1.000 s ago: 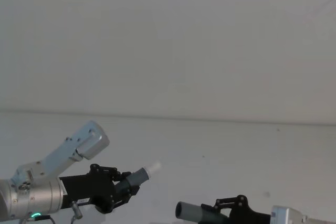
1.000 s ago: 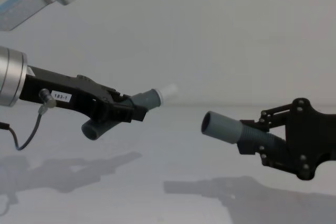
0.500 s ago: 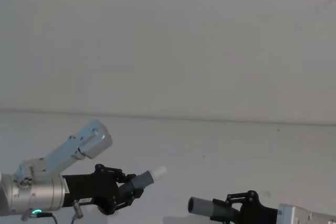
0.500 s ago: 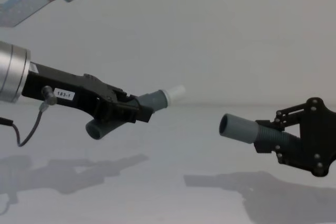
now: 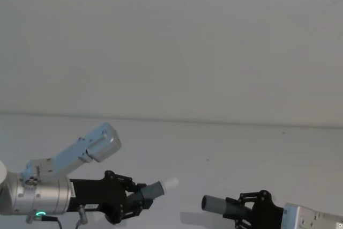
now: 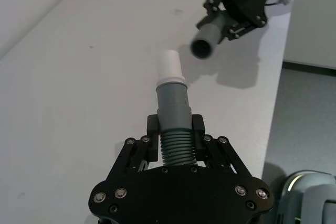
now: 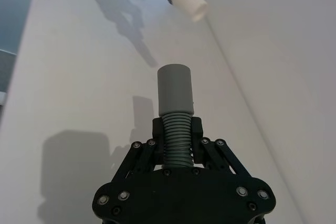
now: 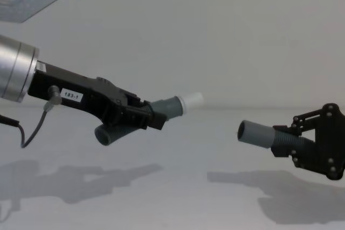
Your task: Use both hands to pick up one end of the pipe from the table, align the ends, and insert them.
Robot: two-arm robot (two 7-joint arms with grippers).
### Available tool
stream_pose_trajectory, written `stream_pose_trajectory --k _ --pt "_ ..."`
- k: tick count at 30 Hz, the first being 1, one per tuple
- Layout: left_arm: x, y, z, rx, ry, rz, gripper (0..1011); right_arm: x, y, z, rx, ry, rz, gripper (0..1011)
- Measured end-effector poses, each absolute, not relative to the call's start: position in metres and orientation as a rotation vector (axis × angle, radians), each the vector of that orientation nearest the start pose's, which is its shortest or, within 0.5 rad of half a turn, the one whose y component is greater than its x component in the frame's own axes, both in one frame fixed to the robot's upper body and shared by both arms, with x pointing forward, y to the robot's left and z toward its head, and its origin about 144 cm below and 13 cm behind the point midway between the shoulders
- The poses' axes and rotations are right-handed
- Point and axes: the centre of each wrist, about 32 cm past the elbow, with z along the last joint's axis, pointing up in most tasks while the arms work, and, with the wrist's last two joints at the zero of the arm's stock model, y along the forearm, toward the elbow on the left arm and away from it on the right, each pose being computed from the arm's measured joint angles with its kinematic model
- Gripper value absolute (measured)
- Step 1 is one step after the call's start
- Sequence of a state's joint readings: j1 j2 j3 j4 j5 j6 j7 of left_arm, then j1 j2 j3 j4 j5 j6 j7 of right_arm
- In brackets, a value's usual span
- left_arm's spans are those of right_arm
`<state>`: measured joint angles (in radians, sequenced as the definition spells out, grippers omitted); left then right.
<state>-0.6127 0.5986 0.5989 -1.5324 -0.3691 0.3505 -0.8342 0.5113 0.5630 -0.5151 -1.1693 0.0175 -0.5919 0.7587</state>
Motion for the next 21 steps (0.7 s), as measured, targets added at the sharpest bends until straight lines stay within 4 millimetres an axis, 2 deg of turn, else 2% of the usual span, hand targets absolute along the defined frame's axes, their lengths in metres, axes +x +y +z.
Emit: stream_pose_trajectory --k 21 --pt "0.572 0.242 1.303 0.485 -0.073 0.300 334 0.579 -0.331 1.196 -0.368 -0.770 -0.417 260"
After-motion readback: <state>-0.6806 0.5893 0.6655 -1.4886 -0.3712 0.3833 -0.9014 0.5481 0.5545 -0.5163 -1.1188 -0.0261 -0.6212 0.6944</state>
